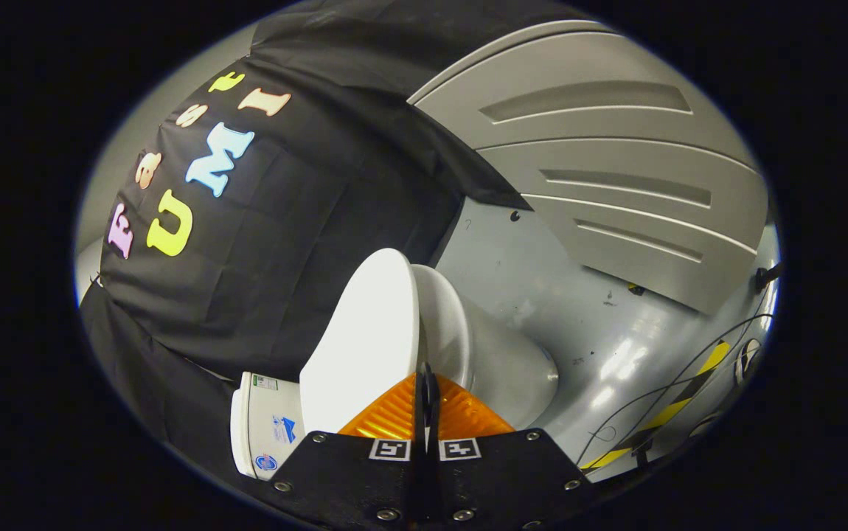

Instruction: Open the toilet lid.

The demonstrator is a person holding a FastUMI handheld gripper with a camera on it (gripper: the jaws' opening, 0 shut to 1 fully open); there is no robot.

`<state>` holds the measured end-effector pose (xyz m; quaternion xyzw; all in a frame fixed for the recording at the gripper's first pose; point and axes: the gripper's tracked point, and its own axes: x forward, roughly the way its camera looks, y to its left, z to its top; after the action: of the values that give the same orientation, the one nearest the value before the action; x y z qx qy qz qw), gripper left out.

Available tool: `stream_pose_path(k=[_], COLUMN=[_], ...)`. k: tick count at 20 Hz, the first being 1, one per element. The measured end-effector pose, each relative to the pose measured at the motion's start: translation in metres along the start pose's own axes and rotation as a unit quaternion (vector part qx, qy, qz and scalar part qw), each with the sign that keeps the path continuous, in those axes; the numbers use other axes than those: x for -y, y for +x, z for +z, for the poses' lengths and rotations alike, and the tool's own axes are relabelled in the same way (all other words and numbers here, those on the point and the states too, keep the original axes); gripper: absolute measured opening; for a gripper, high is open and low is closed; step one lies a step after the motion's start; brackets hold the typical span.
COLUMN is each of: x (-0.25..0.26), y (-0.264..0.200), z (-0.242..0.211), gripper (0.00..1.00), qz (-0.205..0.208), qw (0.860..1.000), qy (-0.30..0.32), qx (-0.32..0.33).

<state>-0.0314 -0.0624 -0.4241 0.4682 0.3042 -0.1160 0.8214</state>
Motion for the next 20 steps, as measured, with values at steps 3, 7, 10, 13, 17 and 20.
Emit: stream_pose_path(k=[3,7,10,13,17,20], x=[-0.013,-0.032,-0.052,-0.077,-0.116,-0.140], y=[-0.007,-0.018,-0.029,-0.040,-0.055,-0.066], z=[0.006,0.012,0.017,0.025,0.032,0.032], gripper=[0.00,0.00,0.00,0.00,0.00,0.00], qz=[-0.002,-0.002,0.006,0.016,0.028,0.038], qw=[1.000,0.998,0.996,0.990,0.979,0.969], qy=[-0.027,-0.063,-0.085,-0.131,-0.187,-0.230], qx=[0.008,0.018,0.029,0.043,0.071,0.086])
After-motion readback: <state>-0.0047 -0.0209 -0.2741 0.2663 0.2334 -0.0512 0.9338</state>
